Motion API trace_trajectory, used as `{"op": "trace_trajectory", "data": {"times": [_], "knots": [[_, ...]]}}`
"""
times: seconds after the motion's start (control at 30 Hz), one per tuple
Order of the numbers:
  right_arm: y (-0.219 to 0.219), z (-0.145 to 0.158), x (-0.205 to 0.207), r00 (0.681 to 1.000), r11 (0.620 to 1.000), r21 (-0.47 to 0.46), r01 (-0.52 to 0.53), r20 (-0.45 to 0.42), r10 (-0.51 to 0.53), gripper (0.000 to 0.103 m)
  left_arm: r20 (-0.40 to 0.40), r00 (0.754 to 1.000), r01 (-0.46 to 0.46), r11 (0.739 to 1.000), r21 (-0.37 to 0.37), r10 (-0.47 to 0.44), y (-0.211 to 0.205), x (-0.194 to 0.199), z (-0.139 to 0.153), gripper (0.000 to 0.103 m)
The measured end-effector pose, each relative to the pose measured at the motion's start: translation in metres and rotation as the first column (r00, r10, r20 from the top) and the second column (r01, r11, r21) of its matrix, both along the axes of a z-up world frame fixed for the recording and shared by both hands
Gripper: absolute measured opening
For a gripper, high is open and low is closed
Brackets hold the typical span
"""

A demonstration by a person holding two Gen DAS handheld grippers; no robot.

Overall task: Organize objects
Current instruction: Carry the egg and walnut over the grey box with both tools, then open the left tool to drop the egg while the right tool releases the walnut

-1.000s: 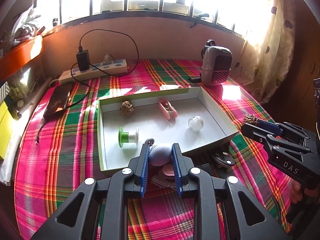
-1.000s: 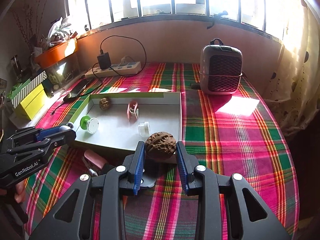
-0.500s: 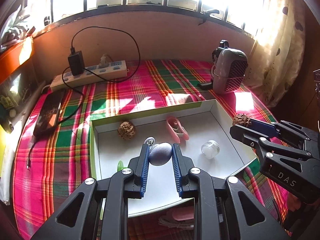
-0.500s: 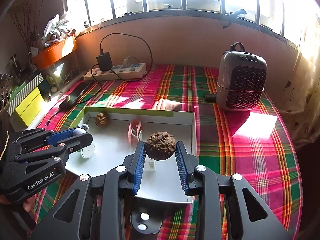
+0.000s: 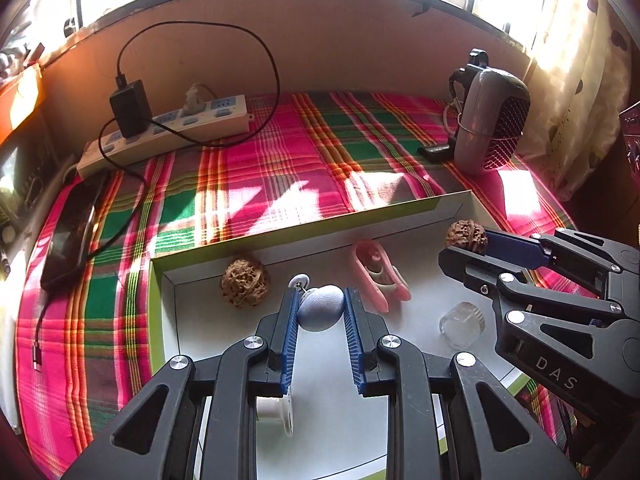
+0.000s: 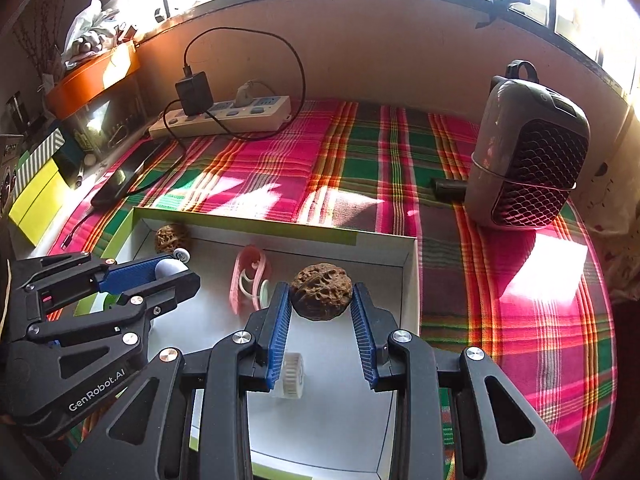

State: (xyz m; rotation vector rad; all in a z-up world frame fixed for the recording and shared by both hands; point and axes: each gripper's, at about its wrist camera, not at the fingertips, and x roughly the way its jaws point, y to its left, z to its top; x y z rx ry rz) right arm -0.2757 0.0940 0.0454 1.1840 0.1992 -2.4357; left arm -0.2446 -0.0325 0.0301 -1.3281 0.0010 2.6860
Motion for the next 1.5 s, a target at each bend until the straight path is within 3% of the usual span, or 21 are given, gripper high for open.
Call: {"op": "trace_trajectory", "data": {"times": [0.47,1.33,1.5], "knots": [[-0.008,-0.014,-0.017,0.999,0.999,0.037,-0.004,0.040,0.002,0.032,0.042,0.999,0.009,1.000,-0.003,-0.008,0.003,-0.015,-0.015,0.021],[-0.009,-0.021,-0.020,0.998,0.998,0.064,0.022,0.054,-0.025,0.032,0.046,0.999,0.005,1.000,0.000,-0.005,0.005,-0.018,-0.017,0.022],[-0.009,-0.020,-0.020,0.998,0.998,0.063,0.027,0.053,-0.030,0.036,0.047,0.999,0.007,1.000,-0.001,-0.007,0.005,-0.018,-0.017,0.028]]}}
